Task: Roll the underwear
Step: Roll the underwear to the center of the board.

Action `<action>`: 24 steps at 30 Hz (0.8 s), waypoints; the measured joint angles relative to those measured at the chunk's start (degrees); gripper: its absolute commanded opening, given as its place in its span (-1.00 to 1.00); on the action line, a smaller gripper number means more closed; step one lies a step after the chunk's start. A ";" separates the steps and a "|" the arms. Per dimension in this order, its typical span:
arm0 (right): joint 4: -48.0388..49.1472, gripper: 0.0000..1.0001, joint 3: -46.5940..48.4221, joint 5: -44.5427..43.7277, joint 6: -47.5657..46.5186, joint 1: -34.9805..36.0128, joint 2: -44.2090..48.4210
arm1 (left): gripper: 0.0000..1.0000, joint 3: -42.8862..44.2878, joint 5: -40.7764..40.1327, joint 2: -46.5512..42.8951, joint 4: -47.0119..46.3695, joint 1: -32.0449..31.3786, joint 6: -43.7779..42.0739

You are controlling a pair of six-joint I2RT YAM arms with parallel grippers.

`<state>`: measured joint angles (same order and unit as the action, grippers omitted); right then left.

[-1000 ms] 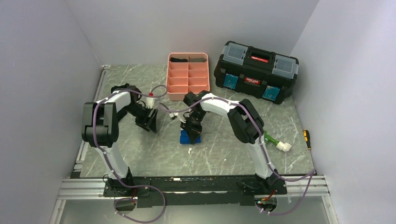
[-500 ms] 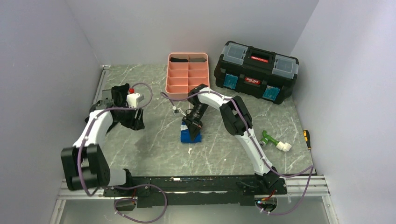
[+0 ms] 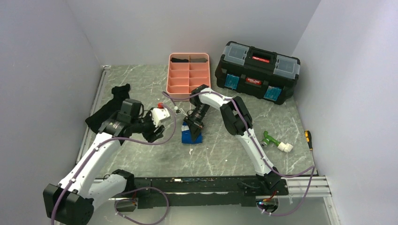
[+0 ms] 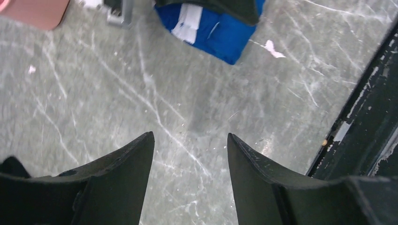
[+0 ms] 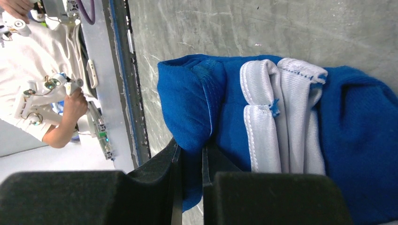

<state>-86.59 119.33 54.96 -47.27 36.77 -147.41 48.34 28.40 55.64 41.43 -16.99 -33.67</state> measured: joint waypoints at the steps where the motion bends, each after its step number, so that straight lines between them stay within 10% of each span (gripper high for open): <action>1: -0.02 -1.00 0.00 0.04 -0.09 0.00 -0.02 | 0.28 0.35 -0.52 0.15 -0.15 -2.12 0.02; 24: -0.15 -1.00 0.02 0.15 -0.17 -0.04 -0.13 | 0.31 4.92 -8.85 25.81 -14.34 -25.75 -3.06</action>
<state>-86.74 119.35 55.11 -47.44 36.73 -147.55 53.25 19.55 81.45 27.09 -42.74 -36.73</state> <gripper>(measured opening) 0.138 0.648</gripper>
